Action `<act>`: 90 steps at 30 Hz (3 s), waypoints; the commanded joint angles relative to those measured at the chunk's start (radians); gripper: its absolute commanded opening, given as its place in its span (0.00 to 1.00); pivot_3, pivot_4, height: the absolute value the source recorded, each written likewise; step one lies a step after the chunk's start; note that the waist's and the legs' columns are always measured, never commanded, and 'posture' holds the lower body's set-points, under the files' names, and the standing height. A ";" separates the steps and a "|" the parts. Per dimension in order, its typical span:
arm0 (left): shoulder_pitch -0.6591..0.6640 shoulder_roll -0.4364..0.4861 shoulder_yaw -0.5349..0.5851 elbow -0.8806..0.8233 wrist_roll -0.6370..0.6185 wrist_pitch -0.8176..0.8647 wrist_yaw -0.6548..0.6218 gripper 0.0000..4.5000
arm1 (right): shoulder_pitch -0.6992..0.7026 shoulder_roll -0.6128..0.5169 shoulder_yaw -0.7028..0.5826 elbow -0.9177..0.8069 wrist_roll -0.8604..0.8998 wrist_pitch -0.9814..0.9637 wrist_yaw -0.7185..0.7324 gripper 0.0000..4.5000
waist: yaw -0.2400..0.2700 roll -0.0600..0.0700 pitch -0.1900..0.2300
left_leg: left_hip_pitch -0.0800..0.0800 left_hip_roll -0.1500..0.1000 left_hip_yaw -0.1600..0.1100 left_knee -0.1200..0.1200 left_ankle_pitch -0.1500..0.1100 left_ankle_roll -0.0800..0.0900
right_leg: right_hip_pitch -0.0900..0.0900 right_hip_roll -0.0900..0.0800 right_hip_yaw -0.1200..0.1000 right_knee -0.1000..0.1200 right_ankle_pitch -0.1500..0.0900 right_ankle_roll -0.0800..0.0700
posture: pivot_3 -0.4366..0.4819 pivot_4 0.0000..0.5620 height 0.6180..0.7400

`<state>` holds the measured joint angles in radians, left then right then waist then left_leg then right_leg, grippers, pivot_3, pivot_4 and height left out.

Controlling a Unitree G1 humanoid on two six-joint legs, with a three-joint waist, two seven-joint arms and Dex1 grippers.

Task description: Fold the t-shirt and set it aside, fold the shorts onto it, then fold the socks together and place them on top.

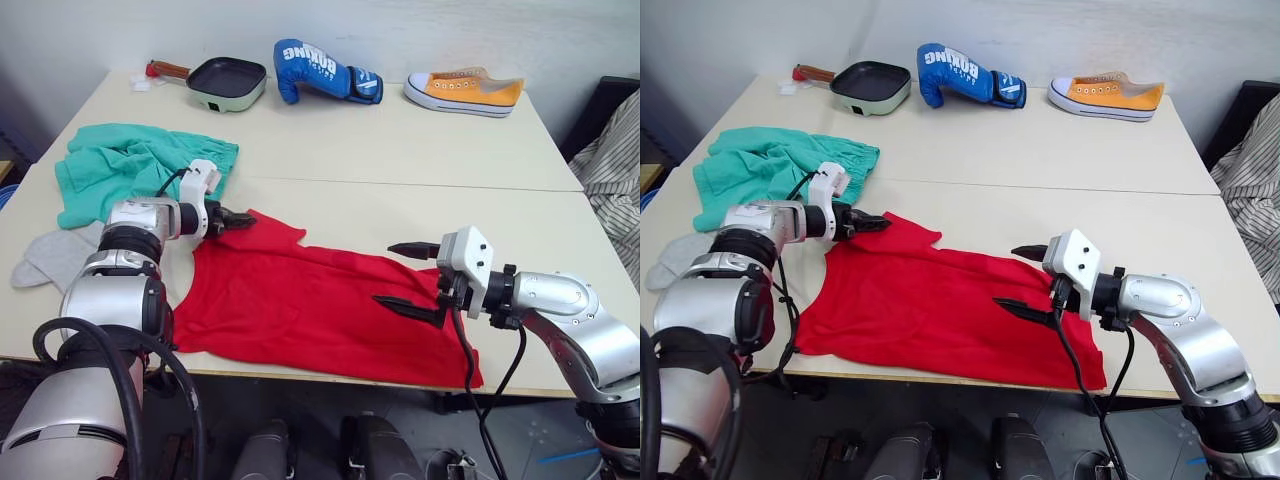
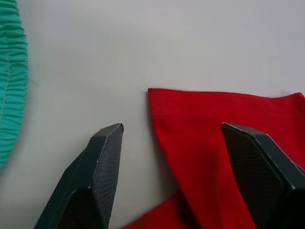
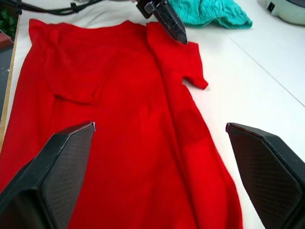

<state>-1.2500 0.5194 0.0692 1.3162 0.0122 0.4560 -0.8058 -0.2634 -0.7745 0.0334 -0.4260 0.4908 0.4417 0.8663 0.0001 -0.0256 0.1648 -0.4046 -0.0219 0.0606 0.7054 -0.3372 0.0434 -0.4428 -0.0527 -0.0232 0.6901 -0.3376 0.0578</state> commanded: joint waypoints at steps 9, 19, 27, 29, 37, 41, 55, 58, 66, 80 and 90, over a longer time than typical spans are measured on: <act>-0.018 -0.035 -0.021 0.005 0.044 -0.006 0.001 0.06 | 0.038 -0.001 -0.043 -0.072 -0.001 0.005 -0.019 1.00 | 0.003 0.000 0.000 | 0.000 -0.001 0.000 0.000 0.000 0.000 | 0.000 0.000 0.000 0.000 0.000 0.000 | 0.48 0.27 1.00; 0.000 0.015 0.034 -0.096 -0.049 -0.387 -0.407 0.00 | 0.051 -0.003 -0.038 -0.078 -0.013 0.001 -0.018 1.00 | -0.003 0.000 0.000 | 0.000 0.000 0.001 0.000 0.000 -0.001 | 0.000 0.000 -0.001 -0.001 0.000 0.000 | 0.48 0.27 1.00; 0.257 0.131 -0.097 -0.303 -0.014 -0.815 -0.729 0.00 | 0.057 -0.004 -0.024 -0.046 -0.043 -0.021 0.010 1.00 | -0.015 0.001 -0.001 | 0.002 0.000 0.003 -0.002 0.001 -0.001 | 0.000 0.000 -0.001 0.000 0.000 0.000 | 0.48 0.27 1.00; 0.300 0.151 -0.088 -0.315 -0.037 -0.880 -0.754 0.00 | 0.051 0.000 -0.020 -0.033 -0.050 -0.025 0.017 1.00 | -0.011 0.001 -0.001 | 0.002 0.000 0.002 -0.002 0.001 -0.001 | 0.000 -0.001 -0.001 -0.001 0.000 0.000 | 0.48 0.27 1.00; 0.402 0.199 -0.108 -0.347 -0.083 -1.126 -0.799 0.00 | 0.021 0.016 0.011 0.032 -0.088 -0.053 0.049 1.00 | -0.002 0.001 -0.001 | 0.002 0.000 0.002 -0.001 0.000 0.000 | 0.000 -0.002 -0.002 -0.001 0.000 0.000 | 0.48 0.27 1.00; 0.367 0.214 -0.102 -0.322 -0.106 -1.065 -0.792 0.00 | 0.006 0.026 0.018 0.059 -0.106 -0.063 0.061 1.00 | -0.003 0.001 -0.001 | 0.001 0.000 0.002 -0.001 0.000 0.000 | 0.000 -0.002 -0.002 -0.001 0.000 0.000 | 0.48 0.27 1.00; 0.391 0.344 -0.274 -0.435 -0.308 -0.683 -0.809 0.00 | 0.002 0.044 0.034 0.090 -0.144 -0.090 0.080 1.00 | -0.014 0.001 -0.001 | 0.001 0.000 0.001 -0.001 0.000 0.000 | 0.000 -0.001 -0.002 0.000 0.000 0.000 | 0.48 0.27 1.00; 0.407 0.386 -0.329 -0.447 -0.318 -0.681 -0.809 0.04 | 0.003 0.042 0.032 0.090 -0.145 -0.090 0.079 1.00 | -0.022 0.001 -0.001 | 0.002 0.000 0.001 -0.002 0.000 0.000 | 0.000 -0.001 -0.002 0.000 0.000 0.000 | 0.48 0.27 1.00; 0.402 0.405 -0.362 -0.484 -0.343 -0.582 -0.809 0.58 | 0.006 0.042 0.027 0.082 -0.148 -0.084 0.076 1.00 | -0.025 0.001 -0.001 | 0.002 0.000 0.000 -0.001 0.000 0.000 | 0.001 -0.001 -0.002 0.000 0.000 0.000 | 0.48 0.27 1.00; 0.200 0.432 -0.265 -0.557 -0.637 0.143 -0.769 0.50 | -0.051 0.112 -0.047 0.067 -0.046 0.044 -0.028 1.00 | -0.025 0.001 -0.001 | 0.001 0.000 -0.002 -0.001 0.000 0.000 | 0.002 -0.001 -0.001 0.000 0.000 0.000 | 0.48 0.27 1.00; 0.332 0.247 -0.294 -0.576 -0.347 -0.200 -0.695 0.00 | -0.195 0.210 0.068 0.260 -0.149 0.105 -0.106 0.29 | -0.029 0.001 -0.001 | 0.001 -0.001 -0.002 -0.002 0.000 0.000 | 0.001 -0.001 -0.001 0.000 0.000 0.000 | 0.48 0.27 1.00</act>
<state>-0.9219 0.7543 -0.2235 0.7605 -0.3772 0.3111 -1.4844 -0.4518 -0.5655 0.0866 -0.1741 0.3621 0.5494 0.7613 -0.0286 -0.0250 0.1639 -0.4037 -0.0226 0.0591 0.7036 -0.3368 0.0434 -0.4422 -0.0540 -0.0241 0.6899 -0.3377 0.0576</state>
